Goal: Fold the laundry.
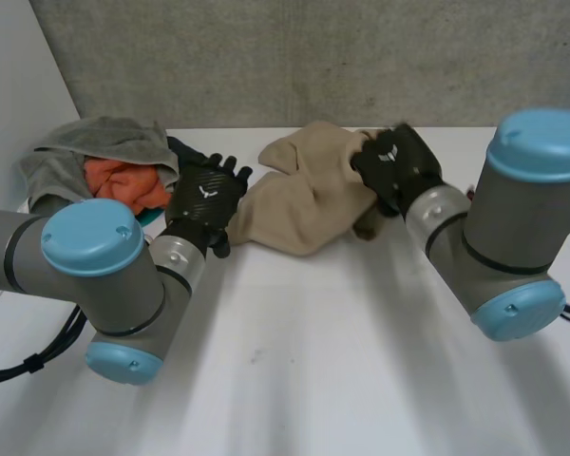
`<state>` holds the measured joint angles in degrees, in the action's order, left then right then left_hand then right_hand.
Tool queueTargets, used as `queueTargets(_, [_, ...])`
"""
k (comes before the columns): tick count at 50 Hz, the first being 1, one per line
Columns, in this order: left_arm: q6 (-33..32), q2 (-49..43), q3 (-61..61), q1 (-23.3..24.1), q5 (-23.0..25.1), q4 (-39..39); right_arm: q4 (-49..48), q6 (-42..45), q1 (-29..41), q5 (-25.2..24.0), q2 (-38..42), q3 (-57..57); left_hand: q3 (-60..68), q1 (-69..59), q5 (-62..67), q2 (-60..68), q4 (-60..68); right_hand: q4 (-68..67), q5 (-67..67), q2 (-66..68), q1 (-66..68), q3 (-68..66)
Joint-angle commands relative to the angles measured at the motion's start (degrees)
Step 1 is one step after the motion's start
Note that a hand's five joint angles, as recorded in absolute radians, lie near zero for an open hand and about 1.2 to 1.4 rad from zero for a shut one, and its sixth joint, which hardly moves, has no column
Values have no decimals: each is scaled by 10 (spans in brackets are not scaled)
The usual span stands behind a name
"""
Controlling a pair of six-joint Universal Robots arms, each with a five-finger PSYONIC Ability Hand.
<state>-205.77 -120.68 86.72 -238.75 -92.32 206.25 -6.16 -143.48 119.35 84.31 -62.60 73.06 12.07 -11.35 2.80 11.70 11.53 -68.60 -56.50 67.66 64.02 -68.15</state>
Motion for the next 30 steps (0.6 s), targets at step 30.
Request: queueTargets(30, [128, 255, -49, -27, -30, -190, 121, -37, 87, 37, -241, -27, 679, -686, 672, 683, 685, -114, -135, 123, 160, -118])
